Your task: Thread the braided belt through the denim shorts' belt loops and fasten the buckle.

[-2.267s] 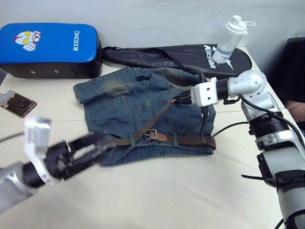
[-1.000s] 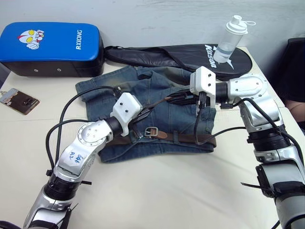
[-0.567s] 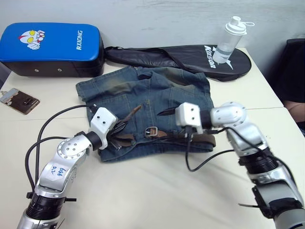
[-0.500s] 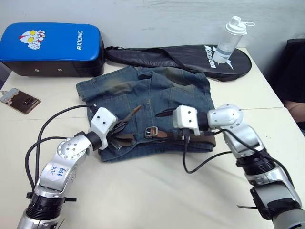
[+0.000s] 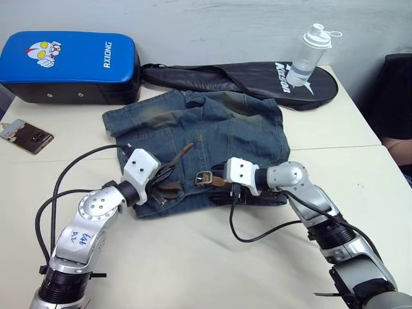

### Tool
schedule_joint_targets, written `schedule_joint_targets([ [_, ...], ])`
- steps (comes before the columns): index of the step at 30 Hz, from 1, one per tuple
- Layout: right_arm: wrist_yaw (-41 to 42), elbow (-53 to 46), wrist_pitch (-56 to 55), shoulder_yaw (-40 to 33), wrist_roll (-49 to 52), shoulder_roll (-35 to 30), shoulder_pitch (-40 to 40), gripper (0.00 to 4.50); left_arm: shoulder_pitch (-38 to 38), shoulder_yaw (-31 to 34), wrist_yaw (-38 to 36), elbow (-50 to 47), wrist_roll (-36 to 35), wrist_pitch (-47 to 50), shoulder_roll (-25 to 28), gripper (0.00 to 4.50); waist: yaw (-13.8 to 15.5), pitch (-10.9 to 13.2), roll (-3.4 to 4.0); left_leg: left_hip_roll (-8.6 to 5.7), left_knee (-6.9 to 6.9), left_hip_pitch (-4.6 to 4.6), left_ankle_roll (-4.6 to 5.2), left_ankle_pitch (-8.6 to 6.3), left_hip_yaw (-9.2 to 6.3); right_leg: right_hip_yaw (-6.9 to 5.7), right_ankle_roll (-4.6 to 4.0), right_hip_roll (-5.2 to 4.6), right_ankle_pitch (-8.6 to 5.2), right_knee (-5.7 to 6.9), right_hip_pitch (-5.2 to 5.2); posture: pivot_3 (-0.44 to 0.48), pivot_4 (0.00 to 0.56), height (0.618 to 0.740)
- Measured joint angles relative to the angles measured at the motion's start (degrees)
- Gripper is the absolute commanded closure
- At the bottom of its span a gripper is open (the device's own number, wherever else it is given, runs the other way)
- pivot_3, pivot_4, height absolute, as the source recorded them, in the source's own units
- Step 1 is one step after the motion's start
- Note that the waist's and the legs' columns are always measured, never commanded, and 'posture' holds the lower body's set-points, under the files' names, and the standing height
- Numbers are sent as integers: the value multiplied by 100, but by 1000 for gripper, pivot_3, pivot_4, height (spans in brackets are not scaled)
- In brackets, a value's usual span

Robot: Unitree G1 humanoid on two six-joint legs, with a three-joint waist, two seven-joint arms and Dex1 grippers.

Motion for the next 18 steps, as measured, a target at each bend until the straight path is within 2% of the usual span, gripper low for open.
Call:
schedule_joint_targets([
  [5, -249, -110, 990, -309, 307, 192, -4, 4019, 205, 91, -186, -94, -46, -122, -54, 4500, 4, 0, 0, 0, -1, -1, 0, 0, -1, 0, 0, 0, 0, 1, -1, 0, 150, 740],
  [6, -288, -155, 1279, -388, 414, 197, -15, 4303, 254, 91, -214, -125, -44, -129, -54, 4500, 5, 0, -1, 0, -1, -1, 0, 0, -1, 0, 0, 0, 0, 1, -1, 0, 150, 740],
  [18, -537, -461, 2757, -863, 1247, 319, -256, 4298, 442, 47, -335, -219, 28, -113, -50, 4500, 2, 0, -1, -1, -2, -2, 6, -3, -1, 0, 0, -1, 0, 0, -2, 0, 150, 740],
])
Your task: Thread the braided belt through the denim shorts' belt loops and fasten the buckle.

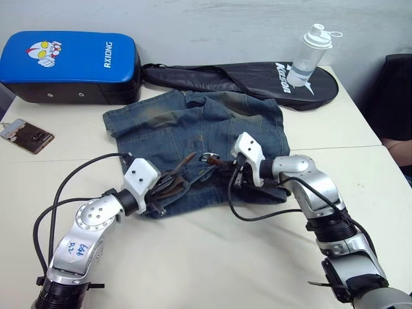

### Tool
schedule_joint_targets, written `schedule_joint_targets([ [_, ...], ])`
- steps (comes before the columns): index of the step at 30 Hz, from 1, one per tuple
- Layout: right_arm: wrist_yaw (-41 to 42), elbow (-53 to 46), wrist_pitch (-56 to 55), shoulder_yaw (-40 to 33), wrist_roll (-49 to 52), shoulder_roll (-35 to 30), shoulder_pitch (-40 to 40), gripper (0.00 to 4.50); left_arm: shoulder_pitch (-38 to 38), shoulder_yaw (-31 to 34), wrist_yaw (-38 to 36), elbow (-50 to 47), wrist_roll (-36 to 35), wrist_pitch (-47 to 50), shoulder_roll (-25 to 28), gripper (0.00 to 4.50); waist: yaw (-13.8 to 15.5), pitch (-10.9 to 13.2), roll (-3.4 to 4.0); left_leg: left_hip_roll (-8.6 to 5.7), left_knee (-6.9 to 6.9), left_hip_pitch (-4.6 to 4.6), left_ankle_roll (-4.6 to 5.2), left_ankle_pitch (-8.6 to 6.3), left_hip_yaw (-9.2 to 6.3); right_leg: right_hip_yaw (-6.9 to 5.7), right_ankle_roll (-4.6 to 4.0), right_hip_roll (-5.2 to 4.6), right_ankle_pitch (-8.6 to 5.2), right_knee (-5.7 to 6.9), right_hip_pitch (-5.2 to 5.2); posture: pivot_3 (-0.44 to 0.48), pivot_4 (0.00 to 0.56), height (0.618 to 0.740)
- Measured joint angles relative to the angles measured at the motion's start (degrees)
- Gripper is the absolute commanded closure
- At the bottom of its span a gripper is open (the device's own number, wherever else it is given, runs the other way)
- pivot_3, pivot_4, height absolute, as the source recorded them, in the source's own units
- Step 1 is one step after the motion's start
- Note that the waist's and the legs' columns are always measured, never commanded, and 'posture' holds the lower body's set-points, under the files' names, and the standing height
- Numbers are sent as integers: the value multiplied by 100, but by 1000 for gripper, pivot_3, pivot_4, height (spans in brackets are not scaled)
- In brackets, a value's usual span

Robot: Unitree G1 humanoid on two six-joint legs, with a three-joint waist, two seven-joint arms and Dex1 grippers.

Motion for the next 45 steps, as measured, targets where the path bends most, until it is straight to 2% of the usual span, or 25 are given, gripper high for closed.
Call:
schedule_joint_targets([
  [5, -265, 0, 230, 0, 91, 62, -6, 4298, 6, -106, -64, -10, 0, 84, 13, 4500, -1, 0, 0, 0, 0, 0, 0, 0, 0, 0, 0, 0, 0, 1, 0, 0, 150, 740],
  [11, -484, -124, 268, -86, 138, 126, -81, 4298, -390, -339, -37, 38, 108, 235, -105, 4500, 1, 0, -1, -1, 2, -2, 1, 0, 0, 0, 0, 1, 0, 2, 0, 0, 150, 740],
  [23, -367, -692, 101, -36, 150, -48, 81, 4298, -839, -354, 206, 587, 340, 239, -440, 4500, 1, -1, -2, -1, 4, -3, 2, -1, 1, -1, 1, 2, 0, 2, -1, 0, 150, 740],
  [31, -470, -825, -92, 133, 45, -98, 220, 4298, -851, -475, 179, 658, 387, 236, -643, 4500, 6, -1, -2, -1, 9, -4, 2, -1, 1, -1, 2, 2, 1, 4, 0, 0, 150, 740],
  [45, -995, -445, 498, 157, -69, 88, -15, 4298, -708, -626, 150, 550, 407, 243, -713, 4500, 7, -1, -2, -1, 13, -4, 4, -2, 0, -1, 1, 1, 1, 5, 0, 0, 150, 740],
])
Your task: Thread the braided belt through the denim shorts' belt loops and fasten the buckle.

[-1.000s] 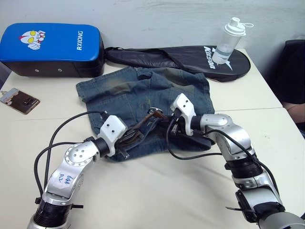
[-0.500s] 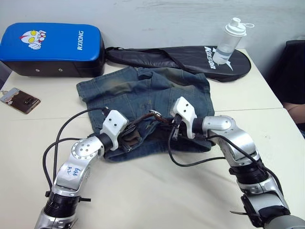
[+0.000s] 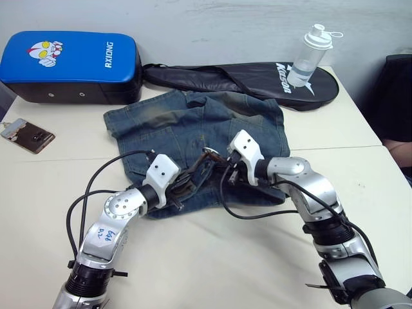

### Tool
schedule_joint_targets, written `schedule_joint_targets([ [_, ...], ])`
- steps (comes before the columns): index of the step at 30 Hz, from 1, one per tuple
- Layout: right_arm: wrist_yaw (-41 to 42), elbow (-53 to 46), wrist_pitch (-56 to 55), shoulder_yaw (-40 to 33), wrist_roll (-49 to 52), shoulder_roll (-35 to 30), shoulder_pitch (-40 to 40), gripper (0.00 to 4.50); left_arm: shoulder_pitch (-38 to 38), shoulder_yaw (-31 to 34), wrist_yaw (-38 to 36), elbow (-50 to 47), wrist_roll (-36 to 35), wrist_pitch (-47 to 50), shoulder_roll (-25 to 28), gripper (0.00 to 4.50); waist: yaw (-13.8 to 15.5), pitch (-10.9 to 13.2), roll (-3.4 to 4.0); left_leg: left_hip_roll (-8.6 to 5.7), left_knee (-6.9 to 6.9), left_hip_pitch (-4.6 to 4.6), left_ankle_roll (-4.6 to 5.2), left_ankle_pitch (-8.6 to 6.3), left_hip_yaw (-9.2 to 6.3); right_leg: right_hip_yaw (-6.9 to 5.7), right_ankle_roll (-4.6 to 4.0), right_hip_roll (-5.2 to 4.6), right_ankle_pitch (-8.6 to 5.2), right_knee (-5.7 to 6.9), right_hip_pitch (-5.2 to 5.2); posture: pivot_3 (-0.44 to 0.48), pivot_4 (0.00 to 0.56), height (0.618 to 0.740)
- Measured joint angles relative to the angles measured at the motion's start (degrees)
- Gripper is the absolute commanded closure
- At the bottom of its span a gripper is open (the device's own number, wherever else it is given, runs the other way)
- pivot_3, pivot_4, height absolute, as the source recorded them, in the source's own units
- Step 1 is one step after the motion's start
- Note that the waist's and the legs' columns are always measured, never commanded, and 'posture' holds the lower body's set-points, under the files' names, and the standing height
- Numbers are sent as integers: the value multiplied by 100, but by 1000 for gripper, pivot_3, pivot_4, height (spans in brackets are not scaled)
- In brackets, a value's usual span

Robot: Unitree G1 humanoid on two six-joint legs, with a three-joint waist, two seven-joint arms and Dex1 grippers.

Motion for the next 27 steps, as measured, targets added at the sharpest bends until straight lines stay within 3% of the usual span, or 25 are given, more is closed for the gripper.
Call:
schedule_joint_targets([
  [15, -456, 656, 397, -330, 232, 266, -427, 4298, 59, 6, -5, -247, -5, 9, -8, 4500, -1, 0, -1, 0, 6, -1, 1, 0, 0, 1, 1, -1, 1, 3, 1, 0, 150, 740],
  [27, -338, 238, 630, -377, 491, 194, -349, 4298, 97, 44, 110, -306, 16, 9, -38, 4500, -2, 0, -1, 1, 5, -4, 4, -2, -1, 1, 2, -1, 1, 1, -1, 0, 150, 740],
])
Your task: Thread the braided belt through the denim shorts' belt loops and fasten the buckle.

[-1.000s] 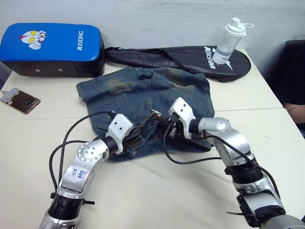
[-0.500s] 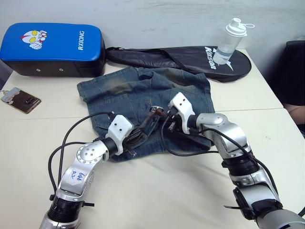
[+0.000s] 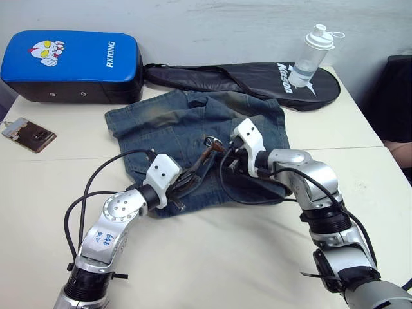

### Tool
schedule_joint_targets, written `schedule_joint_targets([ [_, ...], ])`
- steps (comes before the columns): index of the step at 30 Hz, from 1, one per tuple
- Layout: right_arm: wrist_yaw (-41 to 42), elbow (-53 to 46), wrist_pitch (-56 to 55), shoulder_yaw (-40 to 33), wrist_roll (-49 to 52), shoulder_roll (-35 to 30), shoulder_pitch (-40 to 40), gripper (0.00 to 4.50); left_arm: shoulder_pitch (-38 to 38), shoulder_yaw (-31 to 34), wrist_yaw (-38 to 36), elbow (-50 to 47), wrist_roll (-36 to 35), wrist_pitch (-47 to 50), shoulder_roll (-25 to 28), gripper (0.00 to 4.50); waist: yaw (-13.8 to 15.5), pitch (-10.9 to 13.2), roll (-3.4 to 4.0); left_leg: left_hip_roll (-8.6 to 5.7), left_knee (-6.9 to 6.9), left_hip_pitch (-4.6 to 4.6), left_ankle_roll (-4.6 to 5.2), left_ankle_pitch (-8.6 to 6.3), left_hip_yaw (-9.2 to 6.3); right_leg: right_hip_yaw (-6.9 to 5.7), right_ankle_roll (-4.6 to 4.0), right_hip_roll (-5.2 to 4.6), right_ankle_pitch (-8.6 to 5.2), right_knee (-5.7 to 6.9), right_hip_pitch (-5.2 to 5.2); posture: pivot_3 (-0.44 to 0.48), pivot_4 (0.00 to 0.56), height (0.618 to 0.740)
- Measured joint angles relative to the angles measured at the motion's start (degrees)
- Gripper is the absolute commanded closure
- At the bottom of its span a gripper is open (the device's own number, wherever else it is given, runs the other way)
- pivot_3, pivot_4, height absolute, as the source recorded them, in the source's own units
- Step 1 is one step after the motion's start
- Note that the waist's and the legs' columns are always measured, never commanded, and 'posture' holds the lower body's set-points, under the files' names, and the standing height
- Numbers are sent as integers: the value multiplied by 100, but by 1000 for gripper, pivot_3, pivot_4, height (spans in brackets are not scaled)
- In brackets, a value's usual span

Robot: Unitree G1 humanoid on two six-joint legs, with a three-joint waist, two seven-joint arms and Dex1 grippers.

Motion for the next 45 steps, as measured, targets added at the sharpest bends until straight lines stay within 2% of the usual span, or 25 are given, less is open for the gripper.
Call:
schedule_joint_targets([
  [7, 65, -147, -16, 10, 47, -128, 80, 4298, 109, 403, 309, -18, -20, 78, -157, 4500, -1, 0, 0, 1, 0, 0, 1, -1, -1, -1, 0, 0, 0, -1, 0, 0, 150, 740],
  [15, 80, -226, -23, 104, 63, -131, 136, 4298, 96, 177, 301, -25, -21, 113, -331, 4500, -3, 0, 0, 0, 0, 0, 2, -1, -1, 0, 1, 1, 1, -1, 0, 0, 150, 740],
  [34, -291, -30, -233, 97, 35, -6, 130, 4298, 117, 183, 228, -38, -19, 119, -313, 4500, -3, 0, 0, 0, -1, -1, 3, -2, 0, 0, 1, 0, 1, -2, 0, 0, 150, 740],
  [45, -622, 239, -256, -67, 43, 101, 42, 4298, 117, 482, 396, -44, -5, 118, -283, 4500, -3, 0, 0, 0, -1, -1, 3, -2, 0, 0, 1, 0, 1, -2, 0, 0, 150, 740],
])
